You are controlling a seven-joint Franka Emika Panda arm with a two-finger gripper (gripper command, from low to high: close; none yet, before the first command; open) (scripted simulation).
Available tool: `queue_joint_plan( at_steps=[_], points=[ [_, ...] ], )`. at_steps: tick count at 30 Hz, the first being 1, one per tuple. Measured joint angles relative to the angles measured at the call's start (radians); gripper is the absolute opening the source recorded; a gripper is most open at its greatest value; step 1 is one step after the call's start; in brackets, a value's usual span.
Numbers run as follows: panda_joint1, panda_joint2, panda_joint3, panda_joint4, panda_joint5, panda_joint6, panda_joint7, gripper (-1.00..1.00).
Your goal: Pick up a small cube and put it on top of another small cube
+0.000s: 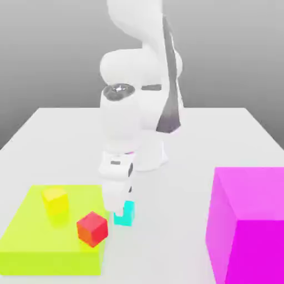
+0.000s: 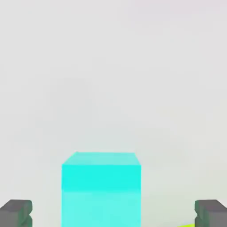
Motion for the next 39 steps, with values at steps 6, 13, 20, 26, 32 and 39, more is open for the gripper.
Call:
queue_joint_plan(
  at_steps=[6, 13, 20, 26, 32, 39],
  points=[
    [-0.259, 0.132, 0.304, 0.034, 0.189, 0.106, -0.142, 0.0],
    [-0.306, 0.169, 0.354, 0.037, 0.197, 0.137, -0.148, -1.0],
    [-0.193, 0.077, 0.22, 0.021, 0.119, 0.06, -0.09, -1.0],
    [-0.106, -0.06, 0.034, -0.021, -0.223, -0.036, 0.16, -1.0],
    [-0.198, -0.175, 0.074, -0.017, -0.426, -0.157, 0.347, -1.0],
    [-0.236, -0.198, 0.085, 0.222, -0.408, -0.415, 0.581, -1.0]
  ],
)
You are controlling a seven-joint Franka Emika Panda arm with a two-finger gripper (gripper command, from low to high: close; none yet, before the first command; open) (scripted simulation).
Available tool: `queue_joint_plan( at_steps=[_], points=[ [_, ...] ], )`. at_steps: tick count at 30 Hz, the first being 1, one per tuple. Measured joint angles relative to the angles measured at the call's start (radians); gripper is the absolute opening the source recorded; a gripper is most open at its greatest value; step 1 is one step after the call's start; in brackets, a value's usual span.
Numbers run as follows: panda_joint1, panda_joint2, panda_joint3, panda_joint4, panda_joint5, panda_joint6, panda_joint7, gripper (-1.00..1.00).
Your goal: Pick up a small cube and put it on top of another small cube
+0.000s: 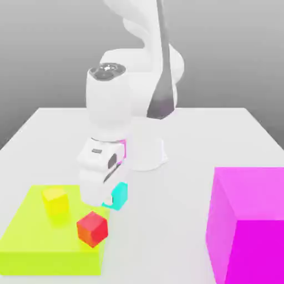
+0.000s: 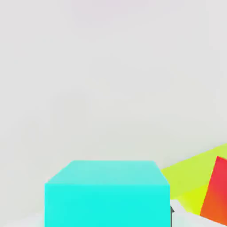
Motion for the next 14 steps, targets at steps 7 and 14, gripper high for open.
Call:
queue_joint_plan(
  at_steps=[7, 14],
  points=[
    [-0.021, 0.044, -0.006, 0.182, 0.033, -0.144, 0.171, -1.0],
    [-0.022, 0.147, -0.004, 0.168, 0.059, -0.029, 0.158, 1.0]
  ],
)
